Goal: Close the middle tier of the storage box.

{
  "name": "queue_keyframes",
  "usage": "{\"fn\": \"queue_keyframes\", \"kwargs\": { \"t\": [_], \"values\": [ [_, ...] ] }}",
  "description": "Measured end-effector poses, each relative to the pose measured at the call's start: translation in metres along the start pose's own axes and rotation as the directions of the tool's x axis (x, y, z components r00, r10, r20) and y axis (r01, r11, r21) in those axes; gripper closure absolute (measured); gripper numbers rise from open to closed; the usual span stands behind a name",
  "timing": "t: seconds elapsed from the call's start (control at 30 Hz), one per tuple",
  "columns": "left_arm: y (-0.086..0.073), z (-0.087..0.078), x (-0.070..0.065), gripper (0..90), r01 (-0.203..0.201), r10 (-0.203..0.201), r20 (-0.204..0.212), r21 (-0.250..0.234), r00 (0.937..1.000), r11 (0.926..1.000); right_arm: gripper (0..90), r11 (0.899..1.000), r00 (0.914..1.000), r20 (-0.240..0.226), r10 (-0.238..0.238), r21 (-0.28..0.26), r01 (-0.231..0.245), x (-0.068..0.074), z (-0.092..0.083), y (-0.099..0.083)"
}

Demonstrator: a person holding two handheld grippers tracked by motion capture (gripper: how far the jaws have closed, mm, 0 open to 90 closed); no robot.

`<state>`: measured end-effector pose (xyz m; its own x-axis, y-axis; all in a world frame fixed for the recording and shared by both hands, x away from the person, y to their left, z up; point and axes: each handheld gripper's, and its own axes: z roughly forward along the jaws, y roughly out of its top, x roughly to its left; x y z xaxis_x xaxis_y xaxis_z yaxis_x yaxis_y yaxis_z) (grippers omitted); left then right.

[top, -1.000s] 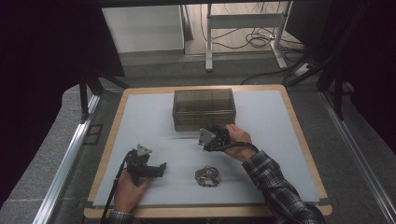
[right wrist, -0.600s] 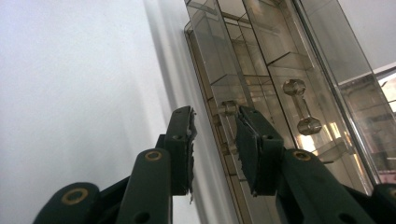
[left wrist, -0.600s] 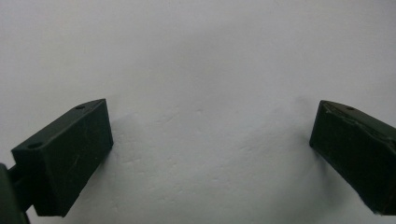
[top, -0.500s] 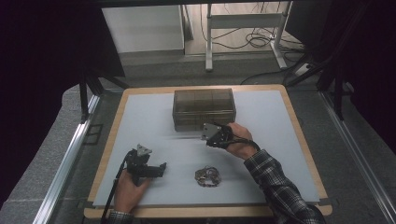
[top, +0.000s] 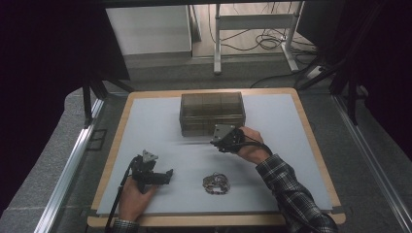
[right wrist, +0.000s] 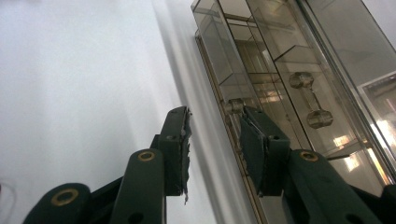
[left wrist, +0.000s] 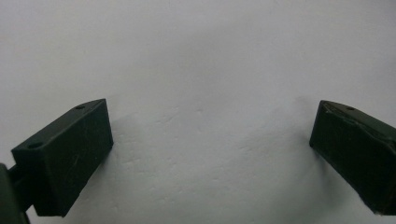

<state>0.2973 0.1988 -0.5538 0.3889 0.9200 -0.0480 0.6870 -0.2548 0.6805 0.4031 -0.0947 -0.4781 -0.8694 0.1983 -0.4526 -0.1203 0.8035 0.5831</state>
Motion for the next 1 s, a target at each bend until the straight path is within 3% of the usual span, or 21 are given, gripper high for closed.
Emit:
{"fn": "queue_keyframes", "kwargs": {
  "t": [1.0],
  "values": [
    [0.000,0.000,0.000,0.0,0.006,-0.006,0.000,0.000,1.0000,1.0000,59.8,0.994,0.9913,-0.084,0.102,-0.030,-0.104,-0.024,-0.014,-0.001]
  ]
}}
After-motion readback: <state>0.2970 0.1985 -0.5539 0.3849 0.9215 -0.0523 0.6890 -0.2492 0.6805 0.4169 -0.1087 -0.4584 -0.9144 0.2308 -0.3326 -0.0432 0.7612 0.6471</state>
